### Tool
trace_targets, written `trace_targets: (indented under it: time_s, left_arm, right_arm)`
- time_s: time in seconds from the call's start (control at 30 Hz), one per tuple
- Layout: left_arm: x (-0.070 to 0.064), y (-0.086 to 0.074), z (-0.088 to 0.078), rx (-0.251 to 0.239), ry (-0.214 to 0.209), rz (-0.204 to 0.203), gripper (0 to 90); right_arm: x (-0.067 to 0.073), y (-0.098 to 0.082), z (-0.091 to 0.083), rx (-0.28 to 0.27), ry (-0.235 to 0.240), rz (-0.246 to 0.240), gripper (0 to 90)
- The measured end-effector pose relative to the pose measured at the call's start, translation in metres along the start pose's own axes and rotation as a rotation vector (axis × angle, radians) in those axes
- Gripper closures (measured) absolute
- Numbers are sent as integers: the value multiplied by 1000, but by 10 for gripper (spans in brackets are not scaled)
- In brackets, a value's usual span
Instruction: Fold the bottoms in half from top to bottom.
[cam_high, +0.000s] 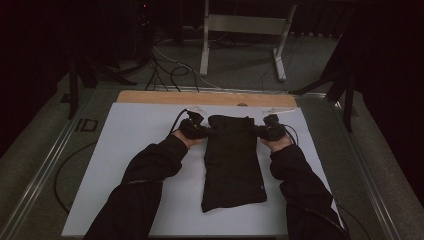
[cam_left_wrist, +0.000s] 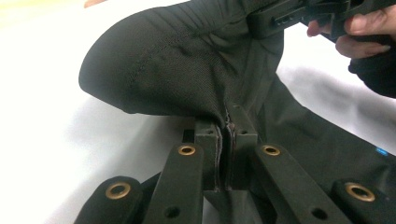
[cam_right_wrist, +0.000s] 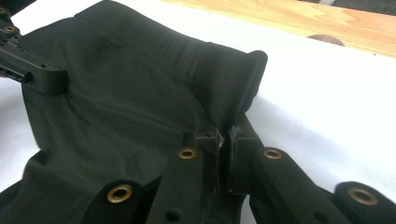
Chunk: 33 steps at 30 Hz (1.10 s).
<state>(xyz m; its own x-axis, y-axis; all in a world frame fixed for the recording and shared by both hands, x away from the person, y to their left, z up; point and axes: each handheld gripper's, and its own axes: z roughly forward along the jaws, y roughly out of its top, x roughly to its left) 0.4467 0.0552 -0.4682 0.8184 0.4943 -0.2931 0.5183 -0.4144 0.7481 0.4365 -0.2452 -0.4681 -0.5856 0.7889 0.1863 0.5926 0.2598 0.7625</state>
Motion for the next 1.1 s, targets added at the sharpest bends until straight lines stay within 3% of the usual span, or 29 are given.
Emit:
trace_targets:
  time_s: [0.47, 1.1]
  left_arm:
    - [-19, -3, -12, 2, -32, 36, 864]
    - [-47, -18, -24, -16, -46, 34, 864]
  right_arm:
    - [12, -5, -20, -19, 21, -37, 853]
    - [26, -13, -39, -30, 49, -70, 853]
